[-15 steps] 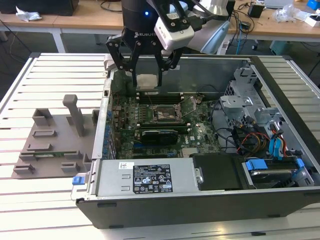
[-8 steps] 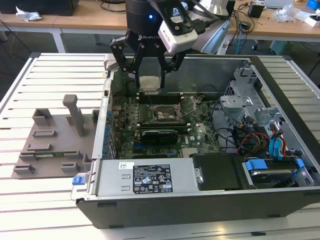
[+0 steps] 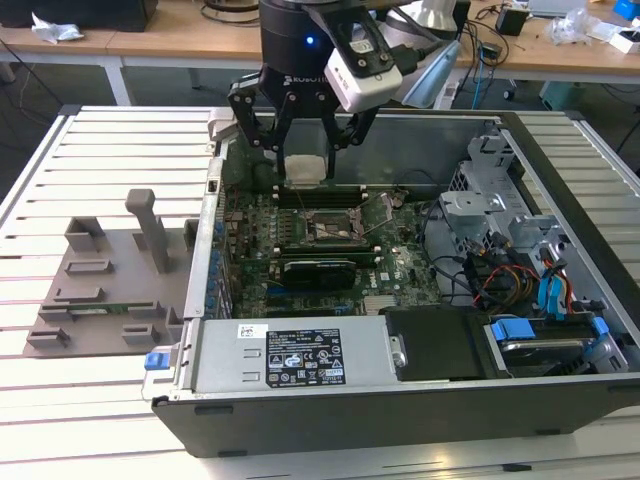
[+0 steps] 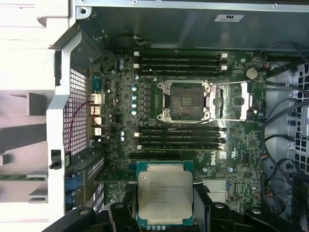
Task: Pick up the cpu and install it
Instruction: 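Pick up the cpu and move it towards the insertion slot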
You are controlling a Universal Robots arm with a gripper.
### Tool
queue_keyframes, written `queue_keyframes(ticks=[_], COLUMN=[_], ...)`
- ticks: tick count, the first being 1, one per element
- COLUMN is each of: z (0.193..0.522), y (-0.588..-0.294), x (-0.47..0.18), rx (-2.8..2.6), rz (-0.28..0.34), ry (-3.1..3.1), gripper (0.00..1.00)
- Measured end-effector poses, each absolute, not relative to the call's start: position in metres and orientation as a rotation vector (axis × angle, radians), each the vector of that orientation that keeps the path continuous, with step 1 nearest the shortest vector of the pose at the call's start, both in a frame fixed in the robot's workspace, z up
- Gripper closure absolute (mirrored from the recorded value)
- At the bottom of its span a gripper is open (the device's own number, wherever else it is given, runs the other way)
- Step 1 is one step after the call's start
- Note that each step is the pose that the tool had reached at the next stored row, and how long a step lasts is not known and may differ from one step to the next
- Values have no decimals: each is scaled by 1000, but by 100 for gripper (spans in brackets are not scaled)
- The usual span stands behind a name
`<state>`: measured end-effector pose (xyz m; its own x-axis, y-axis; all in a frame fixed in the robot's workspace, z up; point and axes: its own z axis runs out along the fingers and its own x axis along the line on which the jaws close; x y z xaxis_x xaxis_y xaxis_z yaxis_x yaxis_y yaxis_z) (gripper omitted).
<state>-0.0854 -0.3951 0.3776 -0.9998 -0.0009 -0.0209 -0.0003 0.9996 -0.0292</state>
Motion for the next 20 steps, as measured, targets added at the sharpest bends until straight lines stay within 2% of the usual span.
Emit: queue_keyframes(ticks=[20], z=[366], y=[-380], x=[-71], rx=[-4], rz=[-45], ry=[3120], gripper=[45])
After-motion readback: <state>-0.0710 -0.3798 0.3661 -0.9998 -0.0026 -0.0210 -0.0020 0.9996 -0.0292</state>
